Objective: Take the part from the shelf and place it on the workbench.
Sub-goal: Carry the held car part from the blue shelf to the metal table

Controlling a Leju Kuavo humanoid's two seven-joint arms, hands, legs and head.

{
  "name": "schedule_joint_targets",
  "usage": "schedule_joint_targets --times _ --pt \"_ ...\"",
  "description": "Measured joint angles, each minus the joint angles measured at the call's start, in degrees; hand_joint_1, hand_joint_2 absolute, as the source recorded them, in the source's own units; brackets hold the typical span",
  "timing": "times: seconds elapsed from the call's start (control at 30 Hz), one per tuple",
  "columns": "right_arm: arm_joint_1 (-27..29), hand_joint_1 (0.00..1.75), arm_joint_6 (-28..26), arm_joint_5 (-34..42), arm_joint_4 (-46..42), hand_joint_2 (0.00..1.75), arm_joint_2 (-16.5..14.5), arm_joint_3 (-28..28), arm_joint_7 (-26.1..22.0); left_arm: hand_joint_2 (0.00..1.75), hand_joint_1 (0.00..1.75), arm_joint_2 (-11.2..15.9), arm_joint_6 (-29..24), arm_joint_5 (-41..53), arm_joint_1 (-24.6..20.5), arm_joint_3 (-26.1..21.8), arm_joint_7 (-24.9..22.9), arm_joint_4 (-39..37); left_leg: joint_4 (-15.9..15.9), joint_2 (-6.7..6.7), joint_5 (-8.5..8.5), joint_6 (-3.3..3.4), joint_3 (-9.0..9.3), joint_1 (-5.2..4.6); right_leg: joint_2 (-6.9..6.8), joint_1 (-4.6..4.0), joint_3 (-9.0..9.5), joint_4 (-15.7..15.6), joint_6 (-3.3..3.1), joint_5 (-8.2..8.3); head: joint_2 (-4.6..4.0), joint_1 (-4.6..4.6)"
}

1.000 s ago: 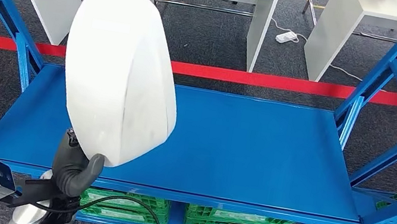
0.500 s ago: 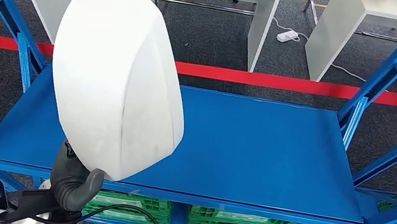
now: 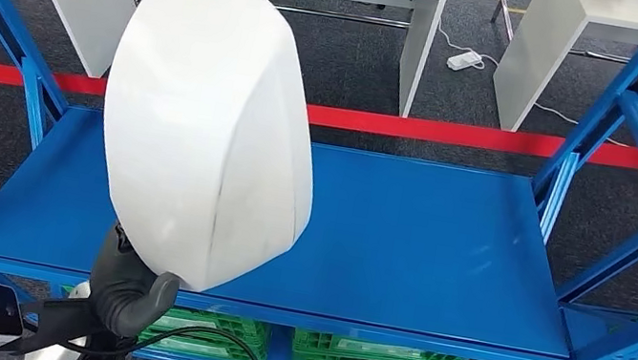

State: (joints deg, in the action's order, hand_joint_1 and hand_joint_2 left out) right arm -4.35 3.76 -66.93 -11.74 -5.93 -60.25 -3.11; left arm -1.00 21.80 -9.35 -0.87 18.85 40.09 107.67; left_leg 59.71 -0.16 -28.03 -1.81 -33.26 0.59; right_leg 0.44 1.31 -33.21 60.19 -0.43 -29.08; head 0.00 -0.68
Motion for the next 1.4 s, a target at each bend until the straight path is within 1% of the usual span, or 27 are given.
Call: schedule_joint_targets --times 0.07,0.13,0.17,0.2,0.23,0.33,0.4,0.5,0.53,0.6,0.67,0.7,0.73,0.77,0.8,0.87,0.9,0.93,1.0,1.03,1.07,1.17,1.2,1.23,1.27,1.33,1.4 --pt "-0.05 0.00 -0.01 -0.08 0.00 0.00 0.05 0.14 0.21 1.75 1.75 0.04 -0.01 0.17 -0.64 0.11 0.00 -0.31 3.58 0.03 -3.08 -0.54 -1.46 0.15 -0.15 0.07 -0.64 -0.18 -0.87 0.61 0.00 0.28" --pt "-0.06 0.00 -0.01 -0.09 0.00 0.00 0.11 0.16 0.29 1.75 1.75 0.07 -0.01 0.22 -1.05 0.18 0.00 -0.61 10.91 0.04 -7.76 -0.83 -4.05 0.16 -0.27 -0.08 -1.51 -0.17 -1.27 1.23 0.00 0.55" --pt "-0.05 0.00 -0.01 -0.09 0.00 0.00 0.13 0.16 0.37 1.75 1.75 0.08 -0.02 0.22 -1.14 0.22 0.00 -0.79 14.03 0.04 -9.21 -0.86 -4.94 0.16 -0.31 -0.18 -1.97 -0.16 -1.33 1.58 0.00 0.59" --pt "-0.04 0.00 -0.01 -0.08 0.00 0.00 0.15 0.16 0.60 1.75 1.75 0.09 -0.05 0.22 -1.22 0.28 0.00 -0.98 15.43 0.04 -9.61 -0.80 -4.96 0.15 -0.32 -0.29 -2.43 -0.15 -1.35 1.95 0.00 0.61" --pt "-0.02 0.00 -0.01 -0.07 0.00 0.00 0.17 0.16 0.96 1.75 1.75 0.11 -0.09 0.19 -1.39 0.41 0.00 -1.20 14.50 0.04 -8.89 -0.61 -3.84 0.12 -0.32 -0.39 -2.87 -0.15 -1.33 2.33 0.00 0.65" --pt "0.01 0.00 -0.01 -0.04 0.00 0.00 0.34 0.16 2.12 1.75 1.75 0.13 -0.28 -0.16 -2.52 1.01 0.00 -1.87 2.89 0.07 -4.94 0.45 3.87 -0.25 -0.28 -0.61 -3.81 -0.15 -0.91 3.47 0.00 0.69" --pt "0.03 0.00 -0.02 -0.04 0.00 0.00 0.57 0.16 2.26 1.75 1.75 0.16 -0.37 -0.41 -3.06 1.19 0.01 -2.17 -1.47 0.08 -4.10 0.89 6.35 -0.68 -0.28 -0.55 -3.93 -0.24 -0.26 4.20 0.00 0.71" --pt "0.09 0.00 -0.01 0.08 0.00 0.00 1.05 0.16 2.10 1.75 1.75 0.32 -0.20 -0.72 -3.11 1.29 0.01 -2.65 -2.07 0.16 -3.12 1.75 5.55 -0.85 -0.26 -0.35 -4.04 -0.60 0.88 5.20 0.00 0.75" --pt "0.14 0.00 0.01 0.11 0.00 0.00 1.22 0.16 1.94 1.75 1.75 0.37 0.00 -0.75 -3.16 1.38 0.01 -2.85 -2.21 0.26 -2.53 2.19 5.08 -0.75 -0.24 -0.31 -4.39 -0.15 1.20 4.52 0.00 0.69" --pt "0.17 0.00 0.04 0.13 0.00 0.00 1.43 0.16 1.26 1.75 1.75 0.43 0.38 -0.57 -3.26 1.52 0.01 -3.19 -2.43 0.49 -1.25 2.87 3.80 -0.52 -0.22 -0.25 -5.99 3.65 1.67 0.35 0.00 0.38" --pt "0.09 0.00 0.06 0.13 0.00 0.00 1.41 0.16 0.24 1.75 1.75 0.52 0.51 -0.11 -3.20 1.55 -0.01 -3.50 -2.32 0.60 -0.04 3.10 2.15 -0.58 -0.22 -0.30 -8.11 10.94 1.99 -4.87 0.00 0.04" --pt "0.07 0.00 0.06 0.13 0.00 0.00 1.40 0.16 -0.20 1.75 1.75 0.60 0.52 0.12 -3.17 1.55 -0.02 -3.65 -2.21 0.66 0.55 3.09 1.32 -0.61 -0.21 -0.31 -8.48 13.73 2.10 -5.88 0.00 -0.03" --pt "0.06 0.00 0.06 0.13 0.00 0.00 1.40 0.16 -0.53 1.75 1.75 0.69 0.52 0.25 -3.15 1.55 -0.02 -3.76 -2.06 0.71 1.14 3.04 0.45 -0.63 -0.22 -0.32 -8.04 15.11 2.15 -5.75 0.00 -0.06" --pt "0.05 0.00 0.06 0.13 0.00 0.00 1.40 0.16 -0.76 1.75 1.75 0.78 0.52 0.32 -3.13 1.55 -0.02 -3.83 -1.85 0.73 1.64 2.93 -0.34 -0.62 -0.23 -0.32 -6.44 14.10 2.13 -4.48 0.00 -0.10" --pt "0.02 0.00 0.06 0.12 0.00 0.00 1.40 0.16 -0.94 1.75 1.75 0.86 0.52 0.35 -3.12 1.55 -0.01 -3.85 -1.56 0.73 2.05 2.76 -1.06 -0.59 -0.24 -0.30 -3.69 10.92 2.05 -2.95 0.00 -0.14" --pt "-0.21 0.00 0.06 0.04 0.00 0.00 1.39 0.17 -1.39 1.75 1.75 1.00 0.49 0.55 -3.10 1.54 -0.01 -3.79 -0.94 0.74 2.69 2.25 -2.13 -0.64 -0.21 -0.44 2.17 2.88 1.53 -2.18 0.00 -0.17" --pt "-0.34 0.00 0.06 0.04 0.00 0.00 1.34 0.18 -1.66 1.75 1.75 1.07 0.43 0.70 -3.13 1.54 -0.01 -3.75 -0.70 0.75 2.96 1.92 -2.37 -0.69 -0.18 -0.58 3.95 0.08 1.14 -2.52 0.00 -0.16" --pt "-0.47 0.00 0.06 0.06 0.00 0.00 1.29 0.19 -1.89 1.75 1.75 1.14 0.37 0.85 -3.17 1.55 0.01 -3.70 -0.64 0.77 3.27 1.55 -2.47 -0.71 -0.15 -0.73 4.56 -1.17 0.69 -2.99 0.00 -0.15" --pt "-0.58 0.00 0.06 0.26 0.01 0.00 1.09 0.17 -1.98 1.75 1.75 1.33 0.19 0.97 -3.26 1.57 0.02 -3.69 -0.79 0.74 3.98 0.78 -2.57 -0.64 -0.20 -0.79 4.07 -1.50 -0.22 -2.37 0.00 -0.15" --pt "-0.64 0.00 0.06 0.36 0.01 0.00 0.98 0.17 -1.71 1.75 1.75 1.42 0.02 0.97 -3.28 1.58 0.02 -3.69 -0.52 0.66 3.60 0.43 -2.89 -0.57 -0.27 -0.71 3.59 -1.56 -0.67 -1.83 0.00 -0.14" --pt "-0.68 0.00 0.01 0.47 0.02 0.00 0.88 0.16 -1.24 1.75 1.75 1.53 -0.22 0.98 -3.30 1.60 0.01 -3.70 0.58 0.56 2.18 0.11 -3.42 -0.50 -0.37 -0.62 2.98 -1.68 -1.08 -1.19 0.00 -0.03" --pt "-0.70 0.00 -0.12 0.67 0.02 0.00 0.79 0.16 0.48 1.75 1.75 1.86 -1.19 1.26 -3.35 1.63 0.00 -3.69 9.88 0.43 -5.80 -0.62 -6.02 -0.32 -0.53 -0.57 0.68 -1.75 -1.63 0.71 0.00 0.40" --pt "-0.67 0.00 -0.11 0.75 0.02 0.00 0.79 0.16 0.84 1.75 1.75 1.98 -1.42 1.42 -3.34 1.63 0.00 -3.69 13.08 0.42 -7.23 -0.76 -6.49 -0.30 -0.55 -0.61 -0.10 -1.72 -1.62 1.32 0.00 0.46" --pt "-0.65 0.00 -0.11 0.84 0.02 0.00 0.78 0.16 1.07 1.75 1.75 2.12 -1.55 1.55 -3.34 1.63 0.00 -3.69 14.76 0.42 -7.28 -0.78 -6.19 -0.30 -0.56 -0.65 -0.90 -1.69 -1.57 1.93 0.00 0.51" --pt "-0.65 0.00 -0.11 0.94 0.02 0.00 0.74 0.16 1.18 1.75 1.75 2.26 -1.61 1.63 -3.35 1.63 0.00 -3.69 14.48 0.42 -6.25 -0.68 -4.94 -0.31 -0.57 -0.69 -1.60 -1.67 -1.50 2.54 0.00 0.54" --pt "-0.66 0.00 -0.11 1.08 0.02 0.00 0.54 0.15 1.14 1.75 1.75 2.48 -1.64 1.68 -3.42 1.64 0.00 -3.67 8.08 0.36 -3.50 -0.13 0.45 -0.38 -0.53 -0.76 -2.78 -1.62 -1.28 3.69 0.00 0.60" --pt "-0.66 0.00 -0.14 1.11 0.02 0.00 0.22 0.14 0.92 1.75 1.75 2.60 -1.64 1.70 -3.63 1.68 0.01 -3.51 -0.14 0.30 -3.30 0.56 5.93 -0.69 -0.47 -0.88 -3.44 -1.60 -0.79 4.71 0.00 0.60"
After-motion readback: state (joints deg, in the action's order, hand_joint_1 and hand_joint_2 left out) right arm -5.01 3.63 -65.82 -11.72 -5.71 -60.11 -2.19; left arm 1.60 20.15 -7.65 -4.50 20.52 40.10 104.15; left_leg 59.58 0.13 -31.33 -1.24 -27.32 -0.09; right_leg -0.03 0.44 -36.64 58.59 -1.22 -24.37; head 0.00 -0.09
